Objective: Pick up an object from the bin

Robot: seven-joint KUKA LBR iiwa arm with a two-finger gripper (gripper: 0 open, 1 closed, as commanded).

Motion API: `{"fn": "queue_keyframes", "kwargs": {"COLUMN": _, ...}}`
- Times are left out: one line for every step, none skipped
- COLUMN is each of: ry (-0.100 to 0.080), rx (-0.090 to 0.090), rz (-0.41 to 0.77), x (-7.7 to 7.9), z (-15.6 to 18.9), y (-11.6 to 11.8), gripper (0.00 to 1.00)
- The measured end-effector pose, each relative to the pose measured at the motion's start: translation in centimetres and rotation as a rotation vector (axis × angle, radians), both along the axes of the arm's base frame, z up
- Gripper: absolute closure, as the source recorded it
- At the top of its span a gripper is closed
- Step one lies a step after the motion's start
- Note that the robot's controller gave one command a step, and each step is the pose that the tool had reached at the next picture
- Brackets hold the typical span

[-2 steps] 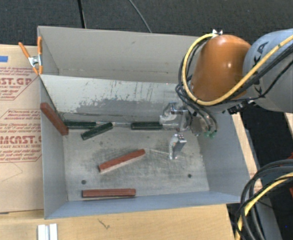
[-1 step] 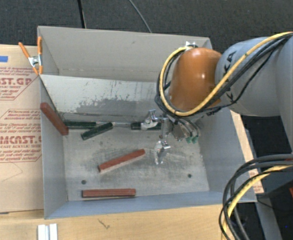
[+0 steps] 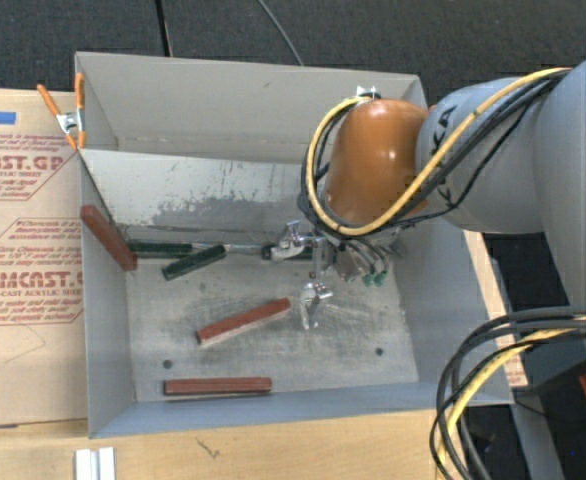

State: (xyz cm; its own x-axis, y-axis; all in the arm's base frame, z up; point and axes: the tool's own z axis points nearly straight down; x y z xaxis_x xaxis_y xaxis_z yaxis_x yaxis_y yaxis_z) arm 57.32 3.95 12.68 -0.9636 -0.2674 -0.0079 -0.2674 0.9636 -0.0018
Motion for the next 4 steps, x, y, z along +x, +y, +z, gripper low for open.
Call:
{"fn": "queue_keyframes", "kwargs": {"ry": 0.011, "rx": 0.000, "rz": 0.092, "x": -0.3, "z": -2.8, "y": -0.7, "gripper": 0.00}}
{"fn": "queue_keyframes", "kwargs": {"ry": 0.002, "rx": 0.002, "rz": 0.165, "x": -1.8, "z": -4.6, "y": 5.1, "gripper": 1.00}}
{"fn": "queue_keyframes", "kwargs": {"ry": 0.002, "rx": 0.002, "rz": 0.165, "x": -1.8, "z": -4.6, "y": 5.1, "gripper": 1.00}}
{"fn": "queue_keyframes", "kwargs": {"ry": 0.005, "rx": 0.000, "rz": 0.146, "x": -1.8, "z": 8.1, "y": 6.9, "gripper": 1.00}}
